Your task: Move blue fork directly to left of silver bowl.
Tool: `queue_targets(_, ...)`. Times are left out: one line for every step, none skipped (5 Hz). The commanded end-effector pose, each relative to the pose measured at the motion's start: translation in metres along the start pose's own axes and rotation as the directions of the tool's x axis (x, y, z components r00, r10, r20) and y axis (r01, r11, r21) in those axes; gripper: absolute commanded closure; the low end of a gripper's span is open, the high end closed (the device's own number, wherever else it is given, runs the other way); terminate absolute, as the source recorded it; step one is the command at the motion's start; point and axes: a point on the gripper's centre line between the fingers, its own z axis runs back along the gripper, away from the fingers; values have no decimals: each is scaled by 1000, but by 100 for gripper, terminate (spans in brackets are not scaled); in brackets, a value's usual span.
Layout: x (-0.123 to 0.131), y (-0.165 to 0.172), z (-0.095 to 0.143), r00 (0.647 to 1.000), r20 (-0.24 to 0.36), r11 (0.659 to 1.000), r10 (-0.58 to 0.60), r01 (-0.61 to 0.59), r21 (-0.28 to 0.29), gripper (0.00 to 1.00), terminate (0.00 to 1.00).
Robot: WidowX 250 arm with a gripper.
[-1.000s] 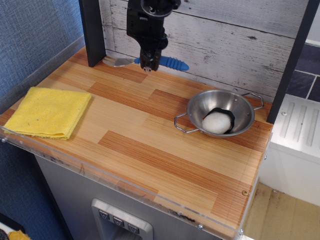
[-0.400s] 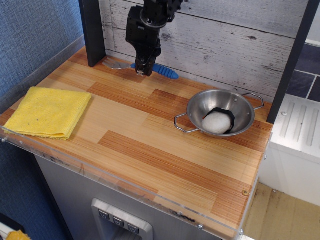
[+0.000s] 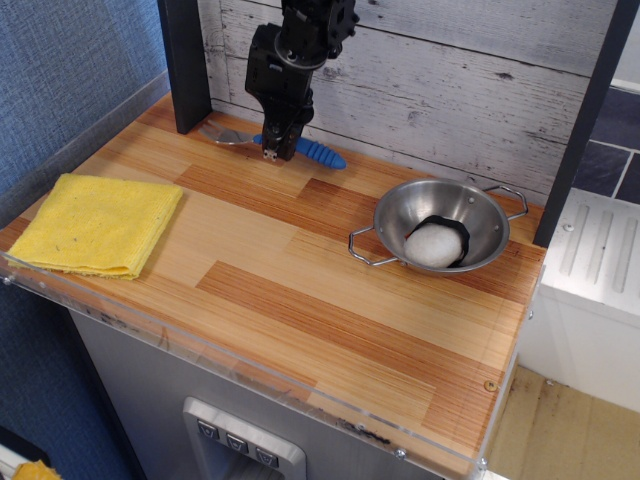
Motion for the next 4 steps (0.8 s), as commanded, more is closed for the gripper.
queue_targets(8,14,6,1000,-2,1000,-13,13,-21,100,0)
queue_targets(6,21,5,1000,-11,1000,-7,7,6,0,0)
queue_targets(5,21,6,1000,-16,1000,-11,11,16,0,0)
queue_targets(3,19,11,999,-30,1000,-13,13,3,0,0)
